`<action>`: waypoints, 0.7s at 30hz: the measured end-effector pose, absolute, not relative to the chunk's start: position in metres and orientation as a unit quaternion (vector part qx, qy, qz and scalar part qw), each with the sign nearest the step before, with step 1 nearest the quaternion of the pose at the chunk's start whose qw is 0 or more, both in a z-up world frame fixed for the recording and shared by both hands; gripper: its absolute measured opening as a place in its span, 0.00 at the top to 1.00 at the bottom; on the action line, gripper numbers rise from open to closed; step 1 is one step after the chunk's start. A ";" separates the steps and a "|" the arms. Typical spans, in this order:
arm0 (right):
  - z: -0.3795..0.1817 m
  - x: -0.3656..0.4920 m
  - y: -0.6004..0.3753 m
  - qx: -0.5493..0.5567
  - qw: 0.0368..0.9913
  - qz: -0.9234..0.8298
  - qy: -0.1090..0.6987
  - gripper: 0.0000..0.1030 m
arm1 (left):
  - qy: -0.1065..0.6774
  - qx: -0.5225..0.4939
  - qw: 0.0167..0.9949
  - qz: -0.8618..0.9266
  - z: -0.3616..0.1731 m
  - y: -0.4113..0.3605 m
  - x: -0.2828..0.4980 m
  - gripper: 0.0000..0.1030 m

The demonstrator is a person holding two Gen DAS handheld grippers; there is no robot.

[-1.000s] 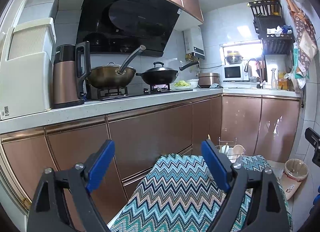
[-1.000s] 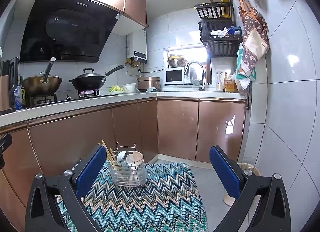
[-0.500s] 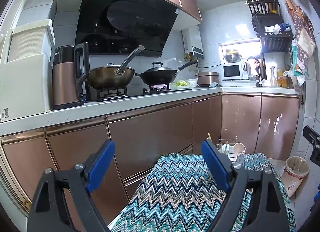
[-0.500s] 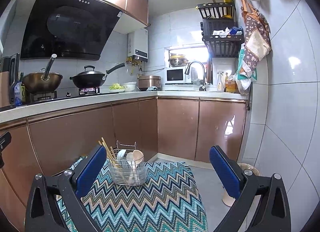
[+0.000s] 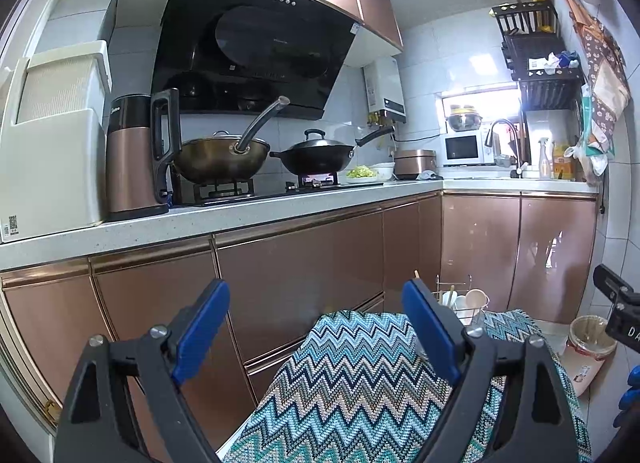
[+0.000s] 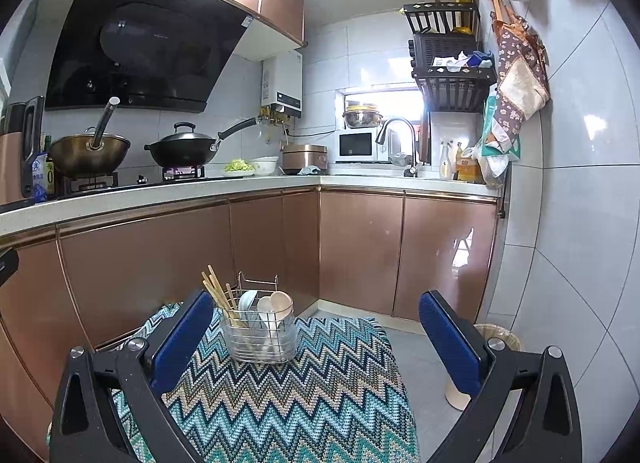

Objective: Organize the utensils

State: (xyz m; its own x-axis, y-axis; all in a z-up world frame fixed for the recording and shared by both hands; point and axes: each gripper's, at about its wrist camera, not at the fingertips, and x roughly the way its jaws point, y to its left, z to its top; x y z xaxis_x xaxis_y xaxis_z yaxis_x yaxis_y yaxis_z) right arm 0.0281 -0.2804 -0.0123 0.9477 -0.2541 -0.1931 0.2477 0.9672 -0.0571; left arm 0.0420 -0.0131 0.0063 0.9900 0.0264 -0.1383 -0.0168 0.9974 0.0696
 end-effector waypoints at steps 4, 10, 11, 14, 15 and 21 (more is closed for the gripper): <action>-0.013 0.029 -0.280 -0.020 0.987 -0.124 0.101 0.00 | 0.069 0.030 0.997 0.010 0.006 -0.011 0.041 0.15; -0.015 0.030 -0.276 -0.025 0.987 -0.121 0.103 0.00 | 0.070 0.031 0.997 0.010 0.005 -0.010 0.041 0.15; -0.015 0.030 -0.276 -0.025 0.987 -0.120 0.103 0.00 | 0.071 0.031 0.997 0.010 0.005 -0.010 0.041 0.15; -0.015 0.030 -0.276 -0.027 0.987 -0.120 0.103 0.00 | 0.072 0.029 0.997 0.011 0.005 -0.009 0.041 0.15; -0.016 0.030 -0.276 -0.028 0.987 -0.121 0.103 0.00 | 0.072 0.029 0.997 0.012 0.005 -0.008 0.041 0.15; -0.016 0.030 -0.276 -0.028 0.987 -0.121 0.103 0.00 | 0.075 0.028 0.997 0.015 0.005 -0.006 0.044 0.15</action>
State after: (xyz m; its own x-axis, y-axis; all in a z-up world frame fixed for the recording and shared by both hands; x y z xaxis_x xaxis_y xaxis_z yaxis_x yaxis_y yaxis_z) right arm 0.0303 -0.2761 -0.0161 0.9497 -0.2439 -0.1964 0.2323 0.9693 -0.0804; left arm 0.0437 -0.0064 0.0048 0.9884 0.0336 -0.1482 -0.0251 0.9980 0.0588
